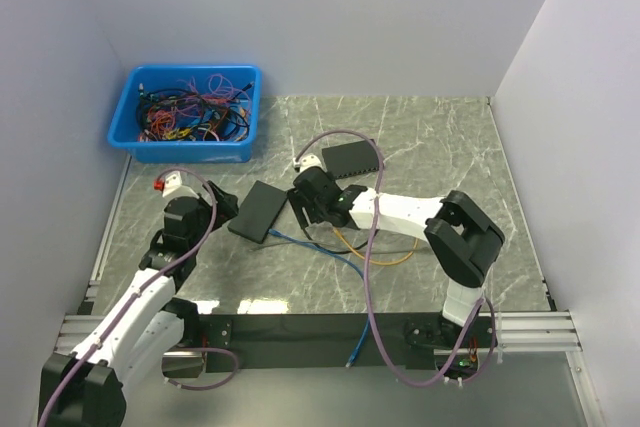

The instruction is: Insert the plug into the switch port

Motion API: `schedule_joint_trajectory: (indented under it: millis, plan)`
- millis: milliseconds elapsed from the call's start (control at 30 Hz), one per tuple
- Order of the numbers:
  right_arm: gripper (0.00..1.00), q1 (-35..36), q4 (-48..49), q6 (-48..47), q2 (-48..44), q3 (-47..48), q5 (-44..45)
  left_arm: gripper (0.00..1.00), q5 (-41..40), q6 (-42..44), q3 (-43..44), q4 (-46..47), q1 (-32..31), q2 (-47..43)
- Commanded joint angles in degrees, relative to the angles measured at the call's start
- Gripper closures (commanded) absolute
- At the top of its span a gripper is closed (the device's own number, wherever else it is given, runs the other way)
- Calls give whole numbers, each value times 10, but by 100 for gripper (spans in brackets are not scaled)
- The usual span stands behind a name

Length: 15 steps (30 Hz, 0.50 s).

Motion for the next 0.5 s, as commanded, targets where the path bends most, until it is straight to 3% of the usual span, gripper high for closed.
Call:
schedule_joint_trajectory:
  millis: [0, 267, 467]
  plan:
    - [20, -2, -2, 9, 6, 40, 13, 6, -3, 9, -8, 16, -2, -9]
    - [25, -8, -69, 27, 70, 125, 25, 6, -16, 5, 1, 19, -6, 25]
    - [26, -23, -92, 45, 99, 164, -6, 5, -18, 6, -9, 26, -10, 0]
